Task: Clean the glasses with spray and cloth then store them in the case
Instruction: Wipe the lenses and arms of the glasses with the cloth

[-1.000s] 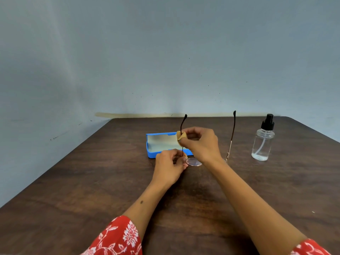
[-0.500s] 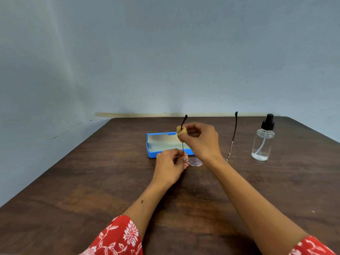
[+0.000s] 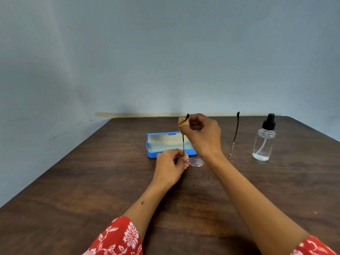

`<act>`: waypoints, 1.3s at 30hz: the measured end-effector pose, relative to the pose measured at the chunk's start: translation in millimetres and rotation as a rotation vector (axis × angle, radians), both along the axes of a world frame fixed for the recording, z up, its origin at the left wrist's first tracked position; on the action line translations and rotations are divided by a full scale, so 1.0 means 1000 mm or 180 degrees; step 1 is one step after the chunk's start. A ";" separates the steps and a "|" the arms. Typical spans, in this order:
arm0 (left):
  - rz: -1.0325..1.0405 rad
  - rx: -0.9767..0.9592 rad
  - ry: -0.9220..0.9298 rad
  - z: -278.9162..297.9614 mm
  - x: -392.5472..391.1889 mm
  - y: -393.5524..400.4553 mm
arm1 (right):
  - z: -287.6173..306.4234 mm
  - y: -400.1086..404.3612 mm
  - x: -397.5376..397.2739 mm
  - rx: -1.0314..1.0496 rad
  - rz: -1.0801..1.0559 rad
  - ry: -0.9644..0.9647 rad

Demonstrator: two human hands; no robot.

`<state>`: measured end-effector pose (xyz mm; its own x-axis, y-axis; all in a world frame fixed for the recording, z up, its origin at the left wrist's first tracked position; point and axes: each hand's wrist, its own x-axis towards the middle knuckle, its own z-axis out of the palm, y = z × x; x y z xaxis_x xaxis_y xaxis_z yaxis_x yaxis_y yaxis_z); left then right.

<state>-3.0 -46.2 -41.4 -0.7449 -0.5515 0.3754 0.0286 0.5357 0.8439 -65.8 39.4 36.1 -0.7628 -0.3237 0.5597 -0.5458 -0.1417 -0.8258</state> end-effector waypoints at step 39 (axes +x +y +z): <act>0.0030 0.0143 0.0025 0.001 -0.004 0.000 | 0.026 0.005 0.011 -0.0352 -0.0194 0.0165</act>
<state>-7.4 -46.7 -40.0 -0.7368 -0.5749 0.3559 0.0304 0.4977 0.8668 -54.5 44.9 62.3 -0.7483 -0.2117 0.6287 -0.5978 -0.1956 -0.7774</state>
